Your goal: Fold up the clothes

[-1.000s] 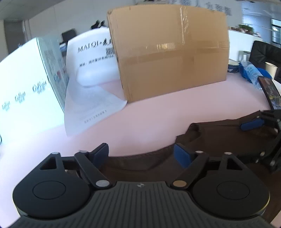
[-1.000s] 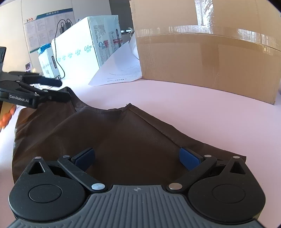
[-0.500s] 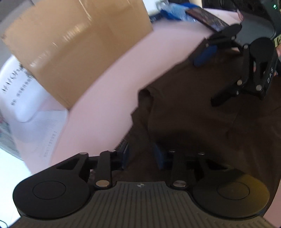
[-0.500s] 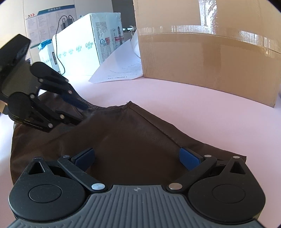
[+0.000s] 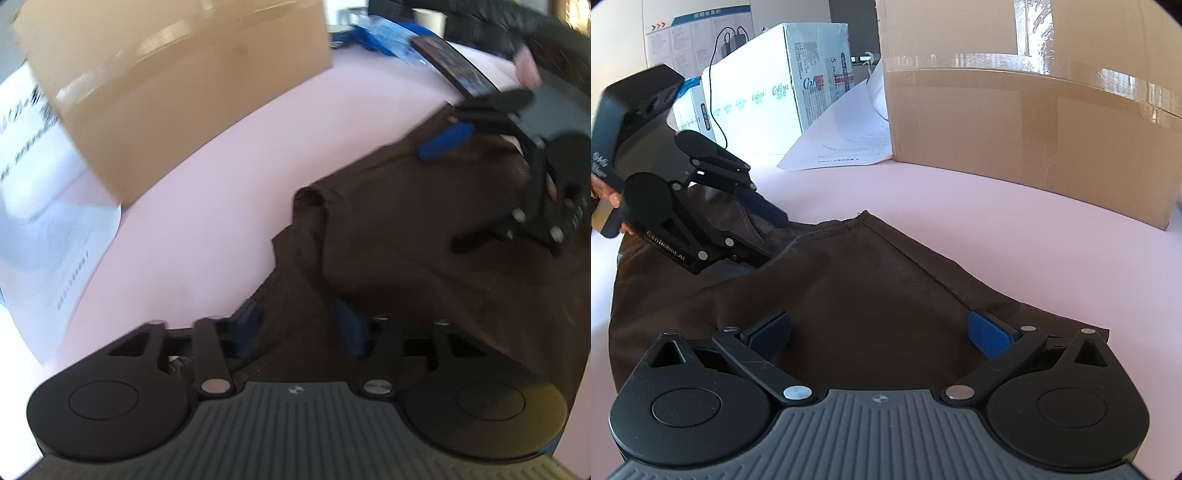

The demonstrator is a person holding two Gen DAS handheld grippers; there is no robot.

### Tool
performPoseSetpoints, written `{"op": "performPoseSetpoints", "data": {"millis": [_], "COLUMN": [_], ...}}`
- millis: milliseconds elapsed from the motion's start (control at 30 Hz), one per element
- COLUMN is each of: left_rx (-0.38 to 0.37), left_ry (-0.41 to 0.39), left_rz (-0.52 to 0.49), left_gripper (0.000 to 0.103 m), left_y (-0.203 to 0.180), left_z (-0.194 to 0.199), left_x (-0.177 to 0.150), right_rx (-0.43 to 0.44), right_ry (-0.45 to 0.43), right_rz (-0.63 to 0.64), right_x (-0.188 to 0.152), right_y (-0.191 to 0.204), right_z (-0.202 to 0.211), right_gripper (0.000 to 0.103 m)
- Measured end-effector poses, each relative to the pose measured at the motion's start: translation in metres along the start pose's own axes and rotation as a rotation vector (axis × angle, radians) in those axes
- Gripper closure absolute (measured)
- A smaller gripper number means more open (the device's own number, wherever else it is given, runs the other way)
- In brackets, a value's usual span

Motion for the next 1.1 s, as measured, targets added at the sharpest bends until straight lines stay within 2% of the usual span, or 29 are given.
{"op": "performPoseSetpoints", "data": {"millis": [33,67,133,167,333,400,433,600,633,733,833,933,1100], "left_rx": [-0.013,-0.020,-0.039,-0.017,0.169,0.273,0.327,0.561,0.590,0.601,0.605,0.659,0.758], "left_ry": [0.005,0.014,0.016,0.018,0.015,-0.002,-0.002,0.069,0.085,0.144,0.166,0.195,0.195], "left_rz": [0.054,0.093,0.132,0.102,-0.111,-0.188,-0.194,-0.016,0.018,0.153,0.237,0.226,0.232], "left_gripper": [0.020,0.014,0.013,0.011,0.011,0.011,0.011,0.011,0.011,0.011,0.011,0.009,0.009], "left_y": [0.006,0.011,0.020,0.019,0.014,0.016,0.019,0.049,0.053,0.060,0.063,0.065,0.076], "left_z": [-0.002,-0.004,-0.004,-0.001,0.020,0.028,0.030,0.022,0.021,0.019,0.020,0.014,0.019], "left_x": [0.000,0.000,-0.002,-0.002,0.000,0.001,0.002,0.006,0.007,0.013,0.018,0.014,0.005], "right_rx": [0.000,0.000,0.000,0.000,-0.006,-0.006,-0.007,-0.009,-0.009,-0.011,-0.011,-0.012,-0.014], "right_ry": [0.000,0.000,0.000,0.000,0.007,0.006,0.007,0.008,0.008,0.009,0.009,0.010,0.011], "right_rz": [0.001,0.001,0.002,0.002,0.015,0.015,0.015,0.019,0.020,0.023,0.024,0.027,0.030], "right_x": [0.000,0.000,0.000,0.000,0.000,0.000,0.000,0.000,-0.001,0.000,0.000,0.000,0.001], "right_y": [0.000,0.000,0.000,0.000,0.001,0.001,0.001,0.001,0.002,0.002,0.002,0.002,0.002], "right_z": [0.000,0.000,0.000,0.000,0.000,0.000,0.000,0.000,0.000,0.000,0.001,0.001,0.001], "right_gripper": [0.000,0.000,0.000,0.000,0.000,0.000,0.000,0.000,0.000,0.000,0.000,0.000,0.000]}}
Point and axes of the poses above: each gripper's, at about its wrist camera, not at the fingertips, and z roughly against the way its jaws point, y to its left, x to its top, the point moved 4 cm from there along -z, roughly the way its jaws point, and after that the axes turned 12 degrees about z, right-handed, at the moved point
